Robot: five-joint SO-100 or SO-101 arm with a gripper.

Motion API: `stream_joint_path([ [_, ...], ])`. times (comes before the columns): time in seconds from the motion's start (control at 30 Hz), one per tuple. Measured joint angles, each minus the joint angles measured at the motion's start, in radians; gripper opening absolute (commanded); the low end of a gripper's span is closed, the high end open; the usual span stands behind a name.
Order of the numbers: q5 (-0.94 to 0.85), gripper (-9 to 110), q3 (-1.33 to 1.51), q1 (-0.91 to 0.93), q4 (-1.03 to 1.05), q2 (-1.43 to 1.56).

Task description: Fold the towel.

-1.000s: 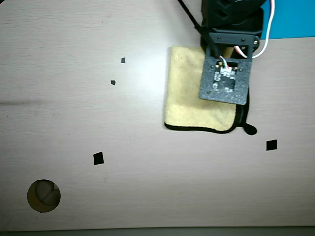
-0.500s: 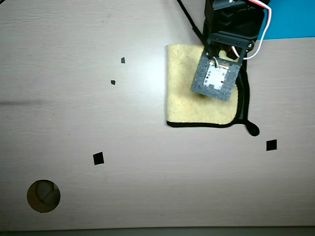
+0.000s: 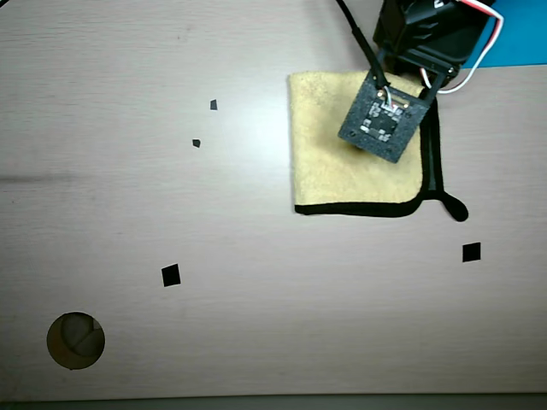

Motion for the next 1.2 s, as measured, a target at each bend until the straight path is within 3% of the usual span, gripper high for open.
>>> stream_joint_path([
  [0.17,0.029,18,-0.046,-0.003,0.018,-0.002],
  [0.47,0.202,15,-0.198,-0.118,0.241,0.071],
  [0.8,0.236,9,0.032,0.107,0.14,0.117],
  [1.2,0.229,9,0.127,0.121,0.106,0.146],
])
